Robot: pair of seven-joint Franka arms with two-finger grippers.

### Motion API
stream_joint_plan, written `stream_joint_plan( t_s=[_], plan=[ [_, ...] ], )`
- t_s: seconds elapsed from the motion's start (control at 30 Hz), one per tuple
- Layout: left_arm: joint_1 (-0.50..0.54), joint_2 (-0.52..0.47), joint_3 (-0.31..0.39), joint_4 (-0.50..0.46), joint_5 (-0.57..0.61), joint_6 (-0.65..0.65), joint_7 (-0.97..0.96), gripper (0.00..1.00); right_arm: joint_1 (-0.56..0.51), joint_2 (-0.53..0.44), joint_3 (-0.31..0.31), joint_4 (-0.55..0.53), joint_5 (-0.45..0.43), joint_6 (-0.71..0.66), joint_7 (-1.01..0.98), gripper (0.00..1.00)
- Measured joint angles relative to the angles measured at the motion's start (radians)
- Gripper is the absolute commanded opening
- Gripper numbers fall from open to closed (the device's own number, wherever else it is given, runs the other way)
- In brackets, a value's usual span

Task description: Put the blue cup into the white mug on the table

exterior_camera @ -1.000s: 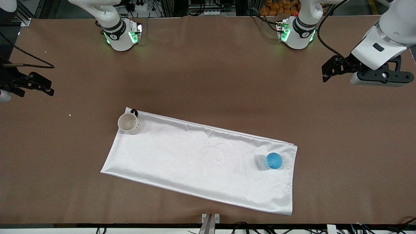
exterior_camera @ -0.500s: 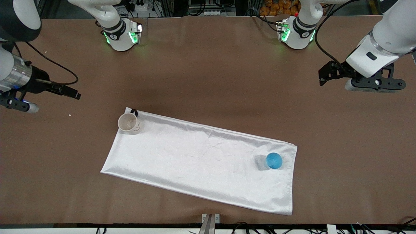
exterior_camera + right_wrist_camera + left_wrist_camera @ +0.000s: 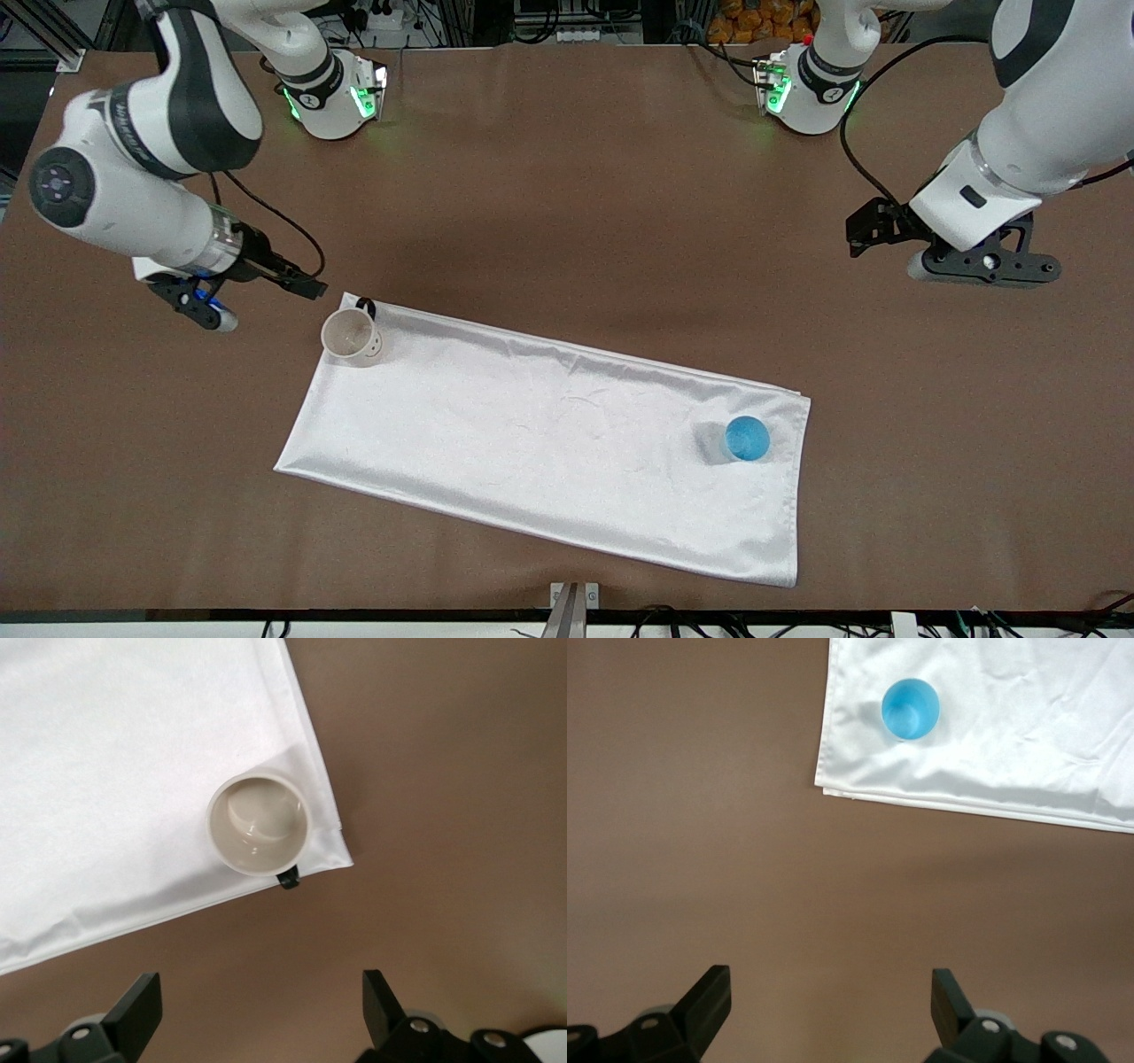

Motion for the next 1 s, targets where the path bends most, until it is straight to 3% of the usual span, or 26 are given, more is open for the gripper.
stream_joint_plan(
  t_s=[0.17,0.33,0.7,1.0],
  plan=[
    [-0.002,0.027,-0.01,0.0,0.0,0.033,0.0,1.0,0.045,0.024,0.001,-0.095,0.0,0.128,0.044,1.0],
    [-0.006,0.054,-0.016,-0.001,0.0,0.067,0.0,1.0,0.054,0.038,0.004,-0.147,0.0,0.169,0.047,1.0],
    [-0.039,0.132,-0.017,-0.002,0.0,0.147,0.0,1.0,0.064,0.069,0.012,-0.199,0.0,0.23,0.047,1.0],
    [-0.057,0.188,-0.017,-0.002,0.002,0.211,0.0,1.0,0.073,0.176,0.016,-0.21,0.0,0.364,0.047,1.0]
  ],
)
